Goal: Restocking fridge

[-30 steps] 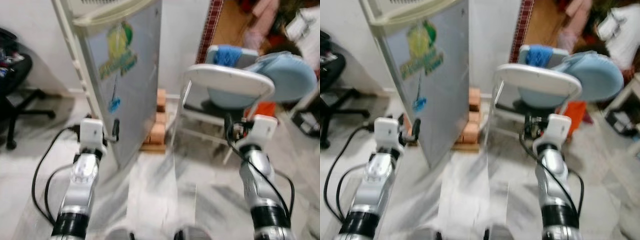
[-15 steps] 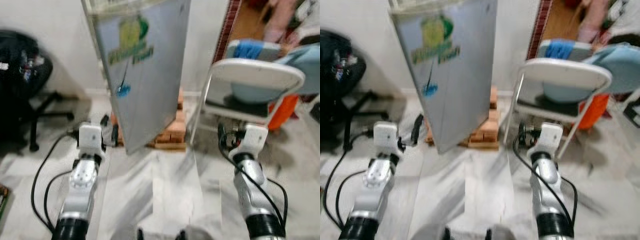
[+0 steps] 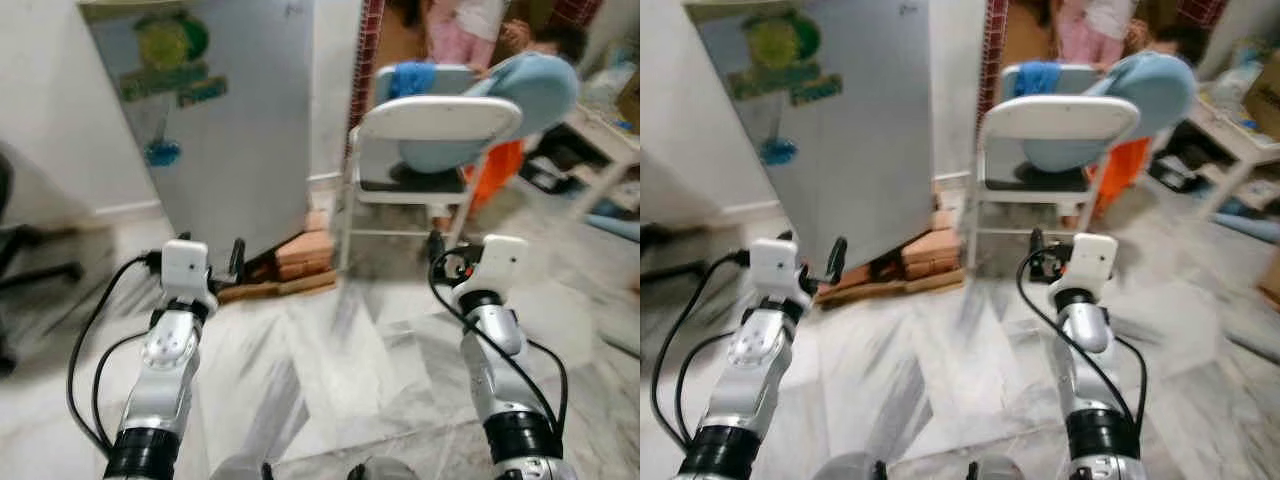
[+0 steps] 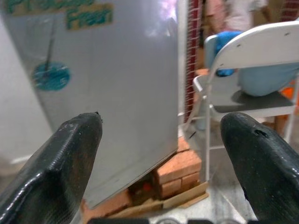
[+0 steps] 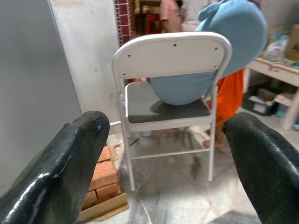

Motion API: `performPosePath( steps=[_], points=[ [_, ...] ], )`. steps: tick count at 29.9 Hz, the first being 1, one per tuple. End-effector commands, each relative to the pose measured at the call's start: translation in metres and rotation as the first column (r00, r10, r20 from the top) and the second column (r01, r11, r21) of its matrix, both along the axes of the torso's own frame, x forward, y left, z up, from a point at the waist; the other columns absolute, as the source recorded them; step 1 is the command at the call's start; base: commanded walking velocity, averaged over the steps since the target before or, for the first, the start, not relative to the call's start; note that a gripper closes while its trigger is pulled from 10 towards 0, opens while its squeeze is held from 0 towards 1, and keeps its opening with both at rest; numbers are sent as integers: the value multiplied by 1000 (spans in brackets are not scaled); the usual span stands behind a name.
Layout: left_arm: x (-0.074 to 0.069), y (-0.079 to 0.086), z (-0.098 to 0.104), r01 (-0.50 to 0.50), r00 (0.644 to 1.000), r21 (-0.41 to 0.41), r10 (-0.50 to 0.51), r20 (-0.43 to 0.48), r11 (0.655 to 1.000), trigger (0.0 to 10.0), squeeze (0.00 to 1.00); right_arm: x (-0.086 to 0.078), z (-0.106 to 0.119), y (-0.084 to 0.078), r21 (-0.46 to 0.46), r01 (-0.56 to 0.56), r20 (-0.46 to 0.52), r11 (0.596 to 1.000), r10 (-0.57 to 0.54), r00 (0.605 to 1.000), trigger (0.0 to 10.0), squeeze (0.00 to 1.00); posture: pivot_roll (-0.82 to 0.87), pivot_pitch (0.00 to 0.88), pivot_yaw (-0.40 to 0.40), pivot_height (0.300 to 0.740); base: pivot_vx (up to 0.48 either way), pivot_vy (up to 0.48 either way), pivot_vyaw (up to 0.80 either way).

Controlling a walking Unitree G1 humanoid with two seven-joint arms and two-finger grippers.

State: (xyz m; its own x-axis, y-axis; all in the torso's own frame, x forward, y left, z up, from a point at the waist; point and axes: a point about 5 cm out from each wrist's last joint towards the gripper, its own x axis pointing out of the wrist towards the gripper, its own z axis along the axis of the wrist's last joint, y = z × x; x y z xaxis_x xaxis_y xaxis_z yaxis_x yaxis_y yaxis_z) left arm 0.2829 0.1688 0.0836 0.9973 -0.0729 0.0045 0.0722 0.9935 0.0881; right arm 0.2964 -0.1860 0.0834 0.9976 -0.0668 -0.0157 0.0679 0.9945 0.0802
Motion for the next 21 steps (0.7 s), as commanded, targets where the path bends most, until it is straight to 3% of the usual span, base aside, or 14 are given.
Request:
performPosePath(
  steps=[1, 21],
  points=[
    [-2, 11, 0, -31, 1000, 16, 31, -2, 999, 10000, 0, 2, 3, 8, 13, -20, 15, 1000, 20, 1000, 10000, 0, -44, 42, -1, 740, 0, 480, -450],
    [0, 12, 2, -38, 999, 6, 39, -4, 999, 10000, 0, 4, 4, 5, 5, -8, 14, 1000, 8, 1000, 10000, 0, -43, 39, -4, 740, 0, 480, 0]
  ],
)
